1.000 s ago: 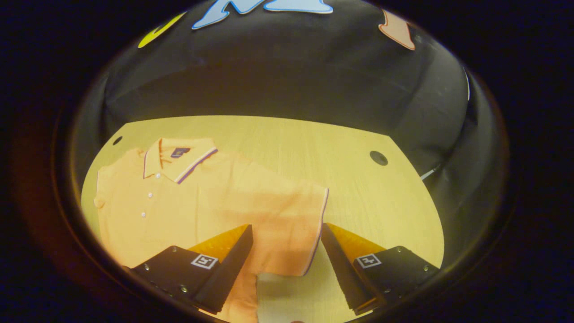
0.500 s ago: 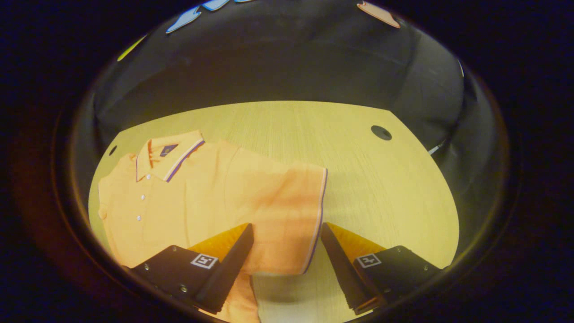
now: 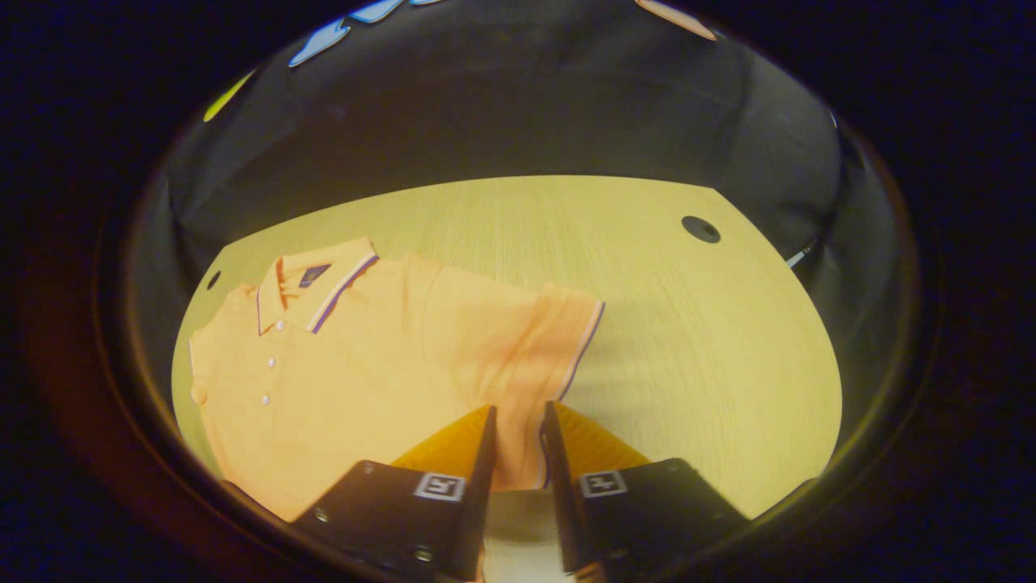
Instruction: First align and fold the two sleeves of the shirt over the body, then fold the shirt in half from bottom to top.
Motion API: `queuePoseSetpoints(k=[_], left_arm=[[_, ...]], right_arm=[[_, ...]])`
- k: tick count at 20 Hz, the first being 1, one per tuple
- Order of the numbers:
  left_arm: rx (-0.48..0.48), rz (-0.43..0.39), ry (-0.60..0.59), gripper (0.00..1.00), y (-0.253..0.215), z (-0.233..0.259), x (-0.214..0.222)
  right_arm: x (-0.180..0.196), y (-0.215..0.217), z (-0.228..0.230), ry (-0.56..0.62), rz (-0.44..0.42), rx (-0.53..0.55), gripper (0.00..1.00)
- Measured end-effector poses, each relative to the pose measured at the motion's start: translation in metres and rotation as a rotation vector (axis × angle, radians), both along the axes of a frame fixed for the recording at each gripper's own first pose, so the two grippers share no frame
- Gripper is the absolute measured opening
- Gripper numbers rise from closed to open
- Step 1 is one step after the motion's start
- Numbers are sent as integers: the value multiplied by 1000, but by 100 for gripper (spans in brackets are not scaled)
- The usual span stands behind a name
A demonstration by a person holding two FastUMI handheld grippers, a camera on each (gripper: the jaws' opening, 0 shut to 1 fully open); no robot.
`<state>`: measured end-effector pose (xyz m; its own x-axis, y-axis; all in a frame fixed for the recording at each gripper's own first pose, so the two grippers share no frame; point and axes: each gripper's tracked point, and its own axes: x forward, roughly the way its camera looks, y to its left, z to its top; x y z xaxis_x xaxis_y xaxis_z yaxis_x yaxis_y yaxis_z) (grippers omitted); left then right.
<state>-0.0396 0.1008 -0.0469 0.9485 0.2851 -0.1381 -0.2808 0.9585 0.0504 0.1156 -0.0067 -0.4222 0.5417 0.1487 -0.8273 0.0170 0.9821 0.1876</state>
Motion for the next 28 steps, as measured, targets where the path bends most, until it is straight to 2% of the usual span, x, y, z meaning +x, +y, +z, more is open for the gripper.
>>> queuePoseSetpoints(k=[1, 2, 3, 8, 10, 13, 19, 28], left_arm=[[-1, 2, -1, 96, 1, 1, 0], [-1, 5, -2, 96, 2, 2, -1], [0, 9, -2, 96, 2, 2, -2], [8, 22, -5, 95, 8, 4, -9], [11, 35, -6, 95, 14, 5, -14], [3, 54, -11, 95, 24, 6, -20], [-12, 72, -12, 96, 34, 2, -30], [-9, 117, -7, 96, 57, 1, -50]], right_arm=[[0, 1, 2, 11, -27, 9, 14], [1, 1, 2, 31, -48, 15, 12], [2, 1, 0, 32, -62, 12, 4], [3, 4, 6, 51, -13, -78, 1], [12, 8, 20, -10, 25, -141, 1], [22, 35, 49, -114, 95, -170, 1], [23, 113, 79, -196, 242, -114, 1], [-10, 190, 75, -159, 399, -62, 1]])
